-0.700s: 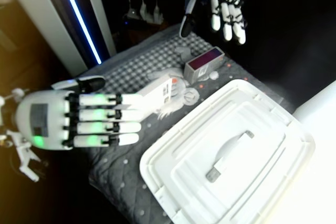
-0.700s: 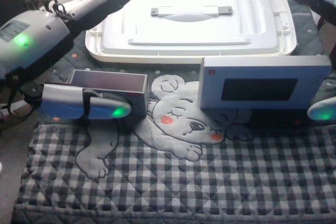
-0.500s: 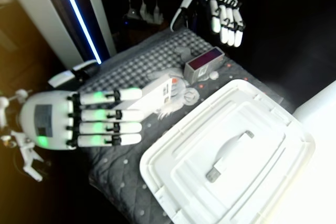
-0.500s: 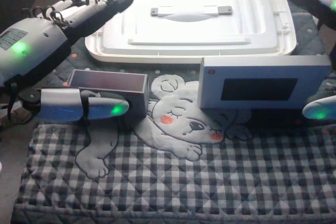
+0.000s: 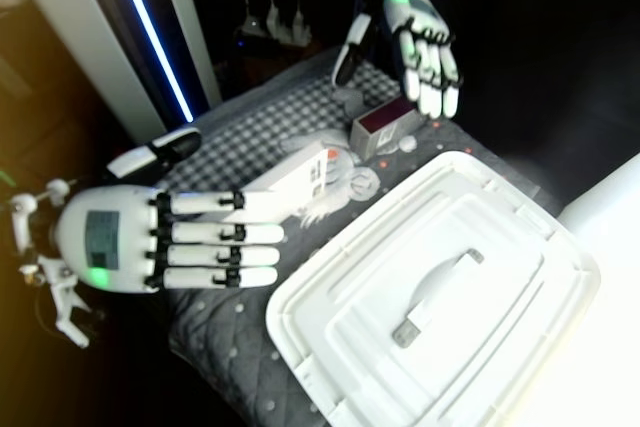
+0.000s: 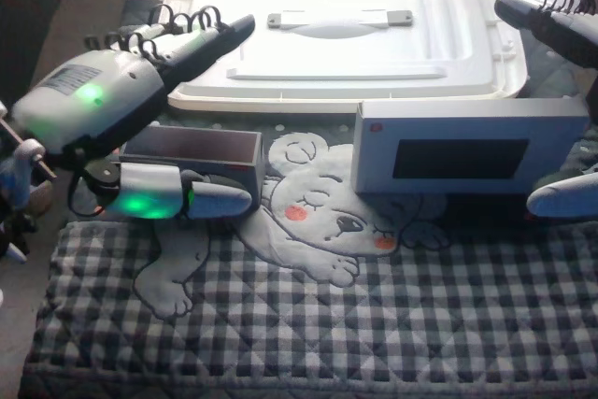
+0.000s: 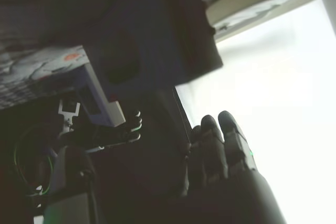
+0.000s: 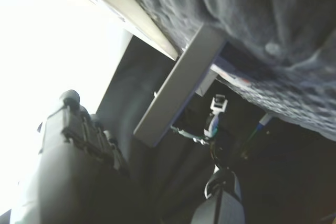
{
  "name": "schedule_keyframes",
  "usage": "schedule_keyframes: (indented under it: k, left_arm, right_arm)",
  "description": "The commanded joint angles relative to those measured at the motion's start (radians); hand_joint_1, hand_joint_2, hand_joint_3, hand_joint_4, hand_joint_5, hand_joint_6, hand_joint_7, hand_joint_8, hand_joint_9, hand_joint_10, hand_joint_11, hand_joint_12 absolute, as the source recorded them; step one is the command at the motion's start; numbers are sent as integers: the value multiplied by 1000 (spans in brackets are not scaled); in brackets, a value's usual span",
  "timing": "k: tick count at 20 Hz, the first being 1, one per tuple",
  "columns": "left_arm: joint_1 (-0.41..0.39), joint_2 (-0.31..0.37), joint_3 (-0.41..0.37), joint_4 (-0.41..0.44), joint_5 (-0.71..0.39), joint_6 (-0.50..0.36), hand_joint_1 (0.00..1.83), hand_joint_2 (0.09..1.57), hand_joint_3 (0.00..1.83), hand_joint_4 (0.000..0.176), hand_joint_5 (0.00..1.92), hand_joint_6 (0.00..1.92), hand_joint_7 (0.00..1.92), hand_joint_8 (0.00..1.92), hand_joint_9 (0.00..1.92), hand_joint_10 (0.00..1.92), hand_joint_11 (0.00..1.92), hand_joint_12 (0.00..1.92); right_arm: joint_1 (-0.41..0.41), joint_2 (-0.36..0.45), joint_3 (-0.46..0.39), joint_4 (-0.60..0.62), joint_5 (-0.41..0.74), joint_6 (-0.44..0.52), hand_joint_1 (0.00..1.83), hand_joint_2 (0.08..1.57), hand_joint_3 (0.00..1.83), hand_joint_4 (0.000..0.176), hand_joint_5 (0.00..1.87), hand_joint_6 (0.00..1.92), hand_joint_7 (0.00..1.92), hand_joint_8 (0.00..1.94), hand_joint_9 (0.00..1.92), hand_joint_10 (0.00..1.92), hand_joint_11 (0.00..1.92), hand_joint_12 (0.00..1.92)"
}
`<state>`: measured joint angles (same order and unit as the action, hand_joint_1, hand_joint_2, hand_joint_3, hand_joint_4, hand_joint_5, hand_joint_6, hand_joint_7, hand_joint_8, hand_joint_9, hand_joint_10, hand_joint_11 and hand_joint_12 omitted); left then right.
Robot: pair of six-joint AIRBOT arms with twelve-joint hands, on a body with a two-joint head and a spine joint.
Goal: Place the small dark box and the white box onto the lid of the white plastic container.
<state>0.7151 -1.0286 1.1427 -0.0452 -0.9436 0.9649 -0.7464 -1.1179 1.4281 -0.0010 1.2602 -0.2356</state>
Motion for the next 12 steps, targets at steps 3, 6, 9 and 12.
schedule_keyframes:
  k: [3, 6, 9, 12]
  left_arm:
    - [-10, 6, 3, -2, -84, -5, 611, 799, 0, 0, 4, 0, 149, 0, 179, 0, 118, 155]
    - [-15, -2, 7, -1, -59, -5, 569, 851, 0, 0, 9, 0, 135, 0, 181, 0, 35, 469]
    - [-26, -6, 10, 6, -40, -5, 552, 859, 0, 0, 33, 0, 190, 2, 254, 6, 135, 484]
    - [-36, -15, 17, 12, -14, -5, 515, 863, 4, 0, 30, 1, 191, 4, 276, 6, 140, 476]
  right_arm:
    - [92, -26, 27, -44, 18, 7, 456, 645, 12, 124, 0, 0, 17, 0, 2, 0, 30, 128]
    - [117, -47, 43, -66, -25, 7, 441, 661, 13, 127, 0, 0, 14, 4, 0, 0, 24, 130]
    - [123, -50, 47, -83, -65, 8, 477, 635, 0, 126, 4, 0, 39, 1, 15, 2, 0, 207]
    - [126, -53, 50, -95, -93, 8, 596, 623, 0, 142, 15, 0, 67, 1, 49, 4, 0, 262]
